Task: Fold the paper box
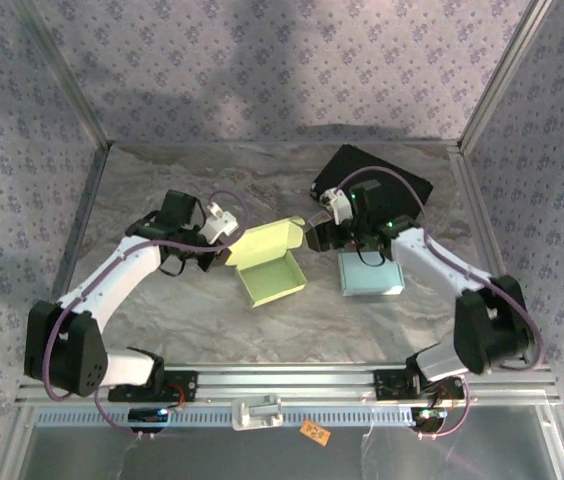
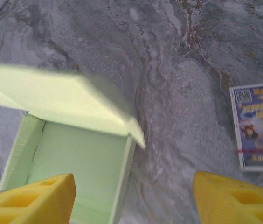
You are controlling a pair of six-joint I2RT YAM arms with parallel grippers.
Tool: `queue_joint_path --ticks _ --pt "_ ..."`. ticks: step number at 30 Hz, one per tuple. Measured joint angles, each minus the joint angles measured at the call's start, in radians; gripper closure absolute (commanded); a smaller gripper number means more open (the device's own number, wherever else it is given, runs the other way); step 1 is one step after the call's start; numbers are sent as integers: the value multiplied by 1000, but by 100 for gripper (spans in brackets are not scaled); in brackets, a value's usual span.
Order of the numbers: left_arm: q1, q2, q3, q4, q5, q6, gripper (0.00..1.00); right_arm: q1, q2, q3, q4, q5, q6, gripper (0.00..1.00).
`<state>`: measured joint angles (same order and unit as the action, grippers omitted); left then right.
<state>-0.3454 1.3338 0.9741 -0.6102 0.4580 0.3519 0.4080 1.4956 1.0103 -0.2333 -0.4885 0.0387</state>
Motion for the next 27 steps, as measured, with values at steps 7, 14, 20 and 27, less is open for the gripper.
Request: queue_joint_path --ticks 7,14,20,27 --pt "2 24 7 0 0 3 100 7 194 134 19 -100 -101 42" --pt "2 30 7 9 -29 -22 100 18 203 145 -3 -129 -135 56" --pt "1 37 11 21 -82 -66 100 42 200 146 -60 -76 -132 63" --pt "-10 37 13 33 -130 -105 100 101 174 152 -92 20 -93 78"
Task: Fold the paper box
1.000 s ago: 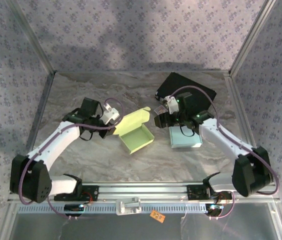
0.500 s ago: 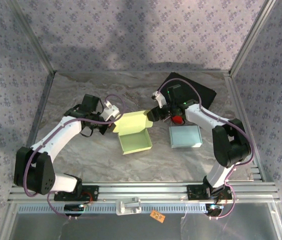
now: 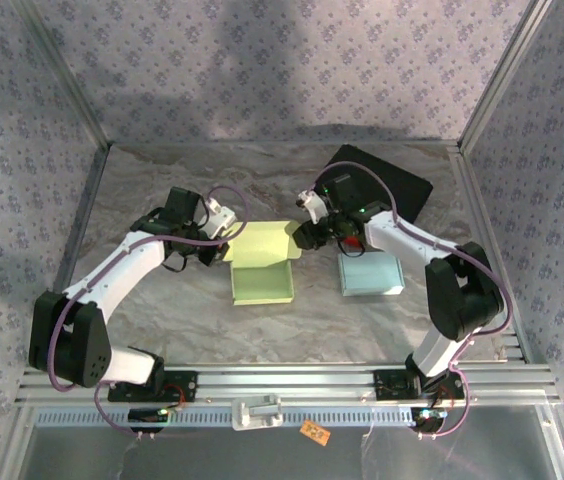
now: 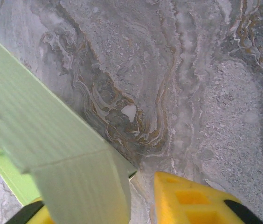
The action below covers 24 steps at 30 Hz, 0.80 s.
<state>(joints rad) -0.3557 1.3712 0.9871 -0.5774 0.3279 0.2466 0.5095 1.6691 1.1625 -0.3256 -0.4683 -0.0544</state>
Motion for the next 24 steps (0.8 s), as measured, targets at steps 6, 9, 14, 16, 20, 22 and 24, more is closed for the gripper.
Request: queue_joint_path --ticks 6,9,14,16,20,22,24 --pt "-23 2 2 15 -42 -58 100 35 0 43 -23 75 39 97" --pt "-40 11 3 40 -74 -113 100 46 1 69 -44 127 84 100" --pt "-78 29 14 84 -168 -232 100 85 16 133 -80 245 173 100" --pt "-85 39 22 97 -213 -286 100 110 34 171 -96 306 216 100" --pt "-85 77 51 115 -275 -373 100 158 72 231 -114 412 309 100" --pt "-85 105 69 126 -302 -407 100 176 92 255 -116 465 359 100" --pt "-85 135 89 138 -322 -428 100 182 116 279 -116 502 399 100"
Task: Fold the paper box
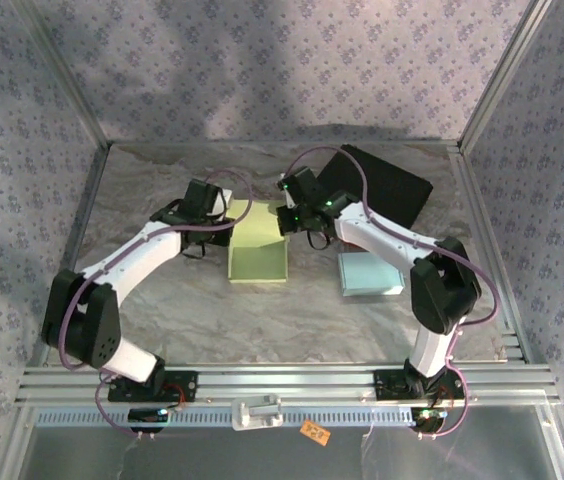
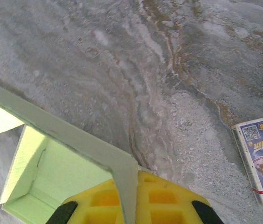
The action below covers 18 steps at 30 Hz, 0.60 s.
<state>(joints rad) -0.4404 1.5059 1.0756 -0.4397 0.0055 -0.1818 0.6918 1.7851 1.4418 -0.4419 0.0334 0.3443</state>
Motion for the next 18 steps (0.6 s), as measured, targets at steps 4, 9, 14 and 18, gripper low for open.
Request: queue_joint_path --ticks 4,9,14,18 --pt "3 64 45 32 -24 -13 100 -7 68 68 2 53 52 100" --pt "23 108 58 104 -25 -14 100 -26 135 121 47 77 85 100" --pt "37 110 23 231 -24 -32 100 -36 142 90 174 100 122 100" --pt "37 111 -10 310 -6 -56 100 -46 142 36 262 111 153 100"
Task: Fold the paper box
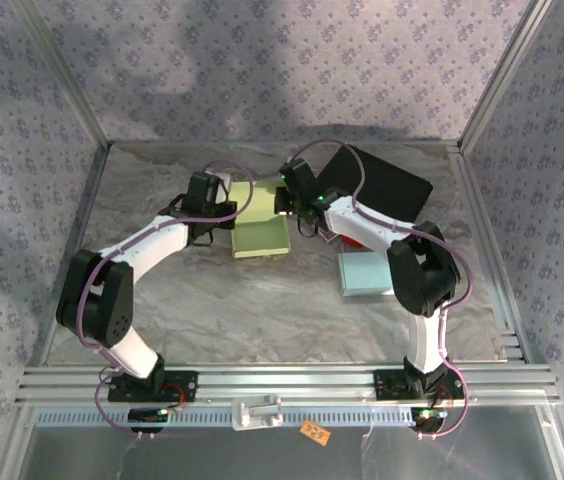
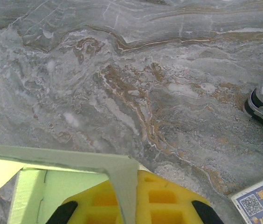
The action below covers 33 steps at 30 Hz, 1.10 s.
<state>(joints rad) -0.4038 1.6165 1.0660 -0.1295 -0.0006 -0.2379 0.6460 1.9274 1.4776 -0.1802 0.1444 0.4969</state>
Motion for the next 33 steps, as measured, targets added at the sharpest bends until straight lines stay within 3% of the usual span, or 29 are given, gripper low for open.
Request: queue_joint_path --ticks 10,19,33 --pt "5 22 -52 126 15 -45 100 2 0 -90 168 27 20 100" --pt "6 36 -103 199 18 -66 100 24 -2 -125 200 62 19 100" --pt "-10 73 -11 80 -21 -202 100 46 -15 -152 190 80 19 100"
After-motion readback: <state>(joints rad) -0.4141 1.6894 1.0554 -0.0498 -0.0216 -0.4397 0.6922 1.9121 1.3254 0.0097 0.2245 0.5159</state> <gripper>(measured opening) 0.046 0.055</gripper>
